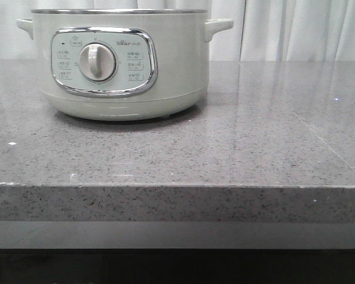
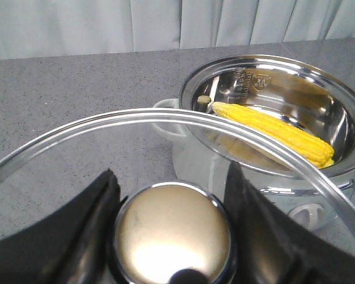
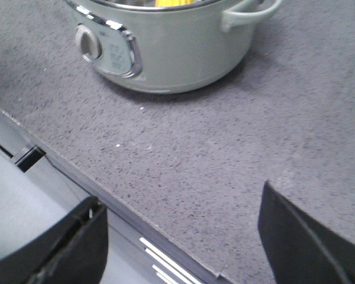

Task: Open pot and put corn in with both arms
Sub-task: 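Release the corn into the pot and withdraw the right gripper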

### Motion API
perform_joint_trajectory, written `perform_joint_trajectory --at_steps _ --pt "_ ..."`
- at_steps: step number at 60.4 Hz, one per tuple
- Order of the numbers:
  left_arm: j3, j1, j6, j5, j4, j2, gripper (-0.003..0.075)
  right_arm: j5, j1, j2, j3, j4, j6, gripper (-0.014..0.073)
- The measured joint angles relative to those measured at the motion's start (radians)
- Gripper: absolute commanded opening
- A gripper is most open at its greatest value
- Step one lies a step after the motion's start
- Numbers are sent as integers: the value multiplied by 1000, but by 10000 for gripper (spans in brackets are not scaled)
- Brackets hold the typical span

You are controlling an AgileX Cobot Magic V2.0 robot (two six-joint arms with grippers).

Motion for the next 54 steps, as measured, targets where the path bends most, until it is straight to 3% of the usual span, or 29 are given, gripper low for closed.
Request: perform_joint_trajectory --at_steps 42,54 --pt "0 0 0 -1 0 0 239 0 -4 -34 0 -4 8 551" --pt "7 0 0 -35 -65 2 239 0 -4 -34 0 -4 8 551"
